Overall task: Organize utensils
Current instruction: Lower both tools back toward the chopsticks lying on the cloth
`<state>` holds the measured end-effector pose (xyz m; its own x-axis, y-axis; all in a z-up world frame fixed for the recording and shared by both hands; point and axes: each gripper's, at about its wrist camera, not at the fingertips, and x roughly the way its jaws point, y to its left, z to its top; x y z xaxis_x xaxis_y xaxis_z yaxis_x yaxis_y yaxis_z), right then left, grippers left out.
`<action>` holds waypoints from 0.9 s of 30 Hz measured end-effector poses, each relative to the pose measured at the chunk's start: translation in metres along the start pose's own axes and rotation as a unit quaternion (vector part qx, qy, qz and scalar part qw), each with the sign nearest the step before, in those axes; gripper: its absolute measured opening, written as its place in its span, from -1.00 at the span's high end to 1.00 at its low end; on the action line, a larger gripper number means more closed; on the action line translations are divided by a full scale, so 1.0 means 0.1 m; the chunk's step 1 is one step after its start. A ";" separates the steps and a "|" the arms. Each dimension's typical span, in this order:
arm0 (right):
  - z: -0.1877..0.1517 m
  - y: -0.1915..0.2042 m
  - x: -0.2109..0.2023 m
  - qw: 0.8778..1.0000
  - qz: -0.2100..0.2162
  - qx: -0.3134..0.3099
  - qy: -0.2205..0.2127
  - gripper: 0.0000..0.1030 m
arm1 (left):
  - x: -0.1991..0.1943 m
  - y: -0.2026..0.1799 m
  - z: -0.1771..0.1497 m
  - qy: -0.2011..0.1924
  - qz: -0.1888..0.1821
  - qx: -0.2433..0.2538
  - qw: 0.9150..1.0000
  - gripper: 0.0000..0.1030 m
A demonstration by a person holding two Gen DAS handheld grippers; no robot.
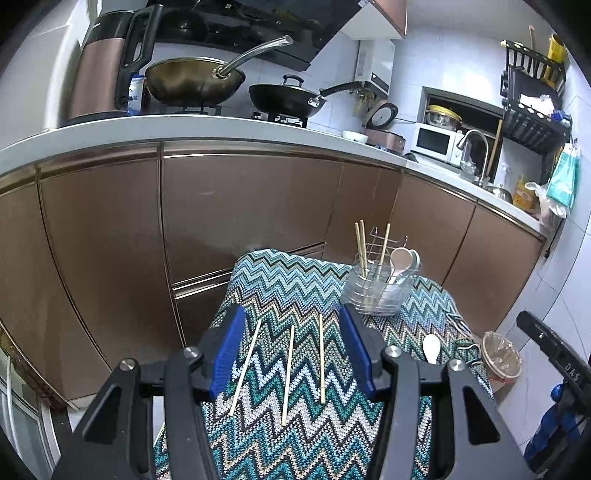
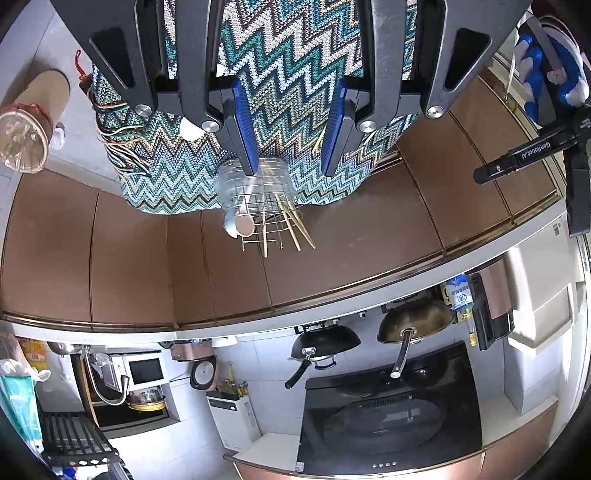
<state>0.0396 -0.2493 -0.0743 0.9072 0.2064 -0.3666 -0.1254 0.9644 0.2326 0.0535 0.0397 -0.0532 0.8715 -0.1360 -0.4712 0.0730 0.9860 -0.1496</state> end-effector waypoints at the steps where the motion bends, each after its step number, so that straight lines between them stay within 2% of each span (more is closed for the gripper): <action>1: 0.00 -0.01 0.00 1.000 0.002 -0.001 0.000 0.32 | 0.02 -0.01 0.01 0.002 0.002 -0.001 1.000 0.01; 7: -0.05 -0.11 0.11 1.000 0.014 0.005 0.009 0.32 | 0.22 -0.15 -0.02 0.023 0.002 0.002 1.000 0.01; 14: -0.26 -0.15 0.44 0.998 0.044 0.003 0.043 0.32 | 0.67 -0.55 -0.12 0.060 -0.005 0.032 0.998 0.01; 18: -0.37 -0.24 0.60 0.996 0.059 0.008 0.063 0.32 | 0.87 -0.73 -0.11 0.066 -0.004 0.034 0.997 0.01; 27: -0.48 -0.42 0.70 0.994 0.068 0.014 0.088 0.32 | 1.05 -0.96 -0.14 0.084 0.005 0.053 0.995 0.01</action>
<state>0.0894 -0.2680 -0.1529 0.7985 0.3617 -0.4812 -0.2278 0.9215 0.3146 0.1313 -0.0707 -0.1001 0.7799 -0.1310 -0.6120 0.1223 0.9909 -0.0562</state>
